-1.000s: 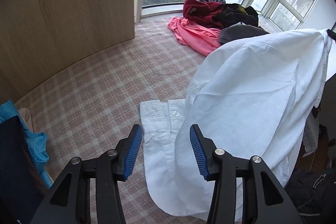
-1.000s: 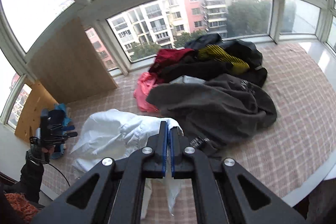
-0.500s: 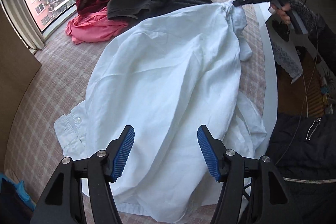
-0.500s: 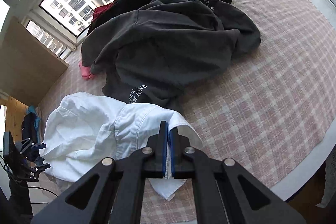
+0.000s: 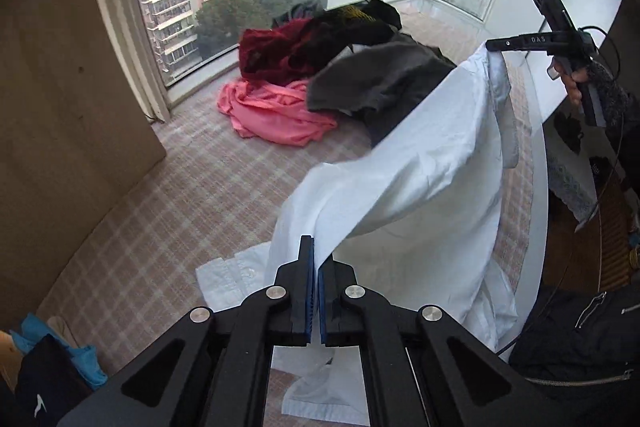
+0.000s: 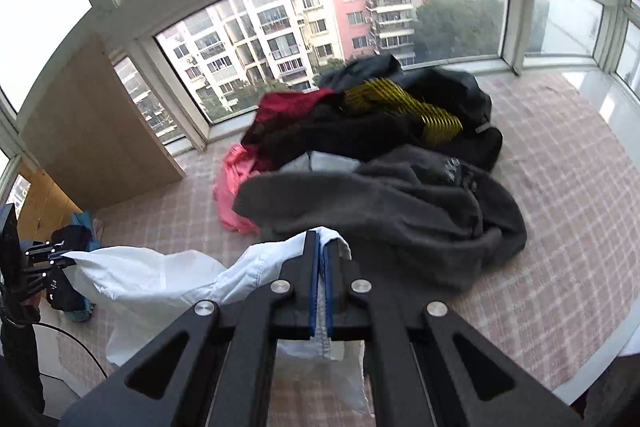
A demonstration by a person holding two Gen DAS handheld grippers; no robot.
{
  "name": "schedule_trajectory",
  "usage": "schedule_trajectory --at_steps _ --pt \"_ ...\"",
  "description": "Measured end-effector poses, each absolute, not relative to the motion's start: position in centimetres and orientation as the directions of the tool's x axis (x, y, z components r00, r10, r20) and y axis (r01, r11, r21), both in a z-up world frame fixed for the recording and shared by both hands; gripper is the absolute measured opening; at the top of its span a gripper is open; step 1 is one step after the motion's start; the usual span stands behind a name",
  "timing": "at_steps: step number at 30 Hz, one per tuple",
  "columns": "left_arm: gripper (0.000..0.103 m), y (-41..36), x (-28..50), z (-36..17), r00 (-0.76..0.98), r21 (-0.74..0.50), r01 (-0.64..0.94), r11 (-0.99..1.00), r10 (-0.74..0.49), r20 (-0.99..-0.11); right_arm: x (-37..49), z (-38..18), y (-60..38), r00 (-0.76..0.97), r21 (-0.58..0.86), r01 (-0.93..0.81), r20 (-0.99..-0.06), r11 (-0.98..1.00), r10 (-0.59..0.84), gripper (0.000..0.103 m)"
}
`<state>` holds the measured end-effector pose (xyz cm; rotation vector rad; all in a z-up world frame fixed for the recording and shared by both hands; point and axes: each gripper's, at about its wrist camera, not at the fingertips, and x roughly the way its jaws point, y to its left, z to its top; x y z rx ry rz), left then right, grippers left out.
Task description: Fold clothes
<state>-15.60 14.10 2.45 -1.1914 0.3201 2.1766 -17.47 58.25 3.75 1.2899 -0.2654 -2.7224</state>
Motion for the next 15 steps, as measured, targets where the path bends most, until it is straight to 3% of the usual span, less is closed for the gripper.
schedule_trajectory --at_steps 6,9,13,15 --pt "0.001 4.4 -13.7 18.1 -0.722 0.077 -0.445 -0.892 0.307 -0.620 -17.0 23.2 49.0 -0.824 0.096 0.302 -0.474 -0.948 -0.311 0.002" --pt "0.001 0.4 -9.6 23.2 -0.799 0.092 -0.391 -0.916 0.288 -0.528 -14.3 29.4 46.7 -0.842 0.082 0.394 -0.368 -0.915 -0.395 0.002" --pt "0.002 -2.3 -5.4 23.1 -0.788 0.049 -0.388 -0.920 0.304 -0.535 -11.6 28.5 45.3 -0.796 0.103 0.453 -0.400 -0.885 -0.454 0.002" --pt "0.002 -2.0 -4.7 20.1 -0.736 0.026 -0.406 -0.914 0.310 -0.601 -10.8 23.2 45.4 -0.739 0.136 0.445 -0.502 -0.885 -0.449 0.002"
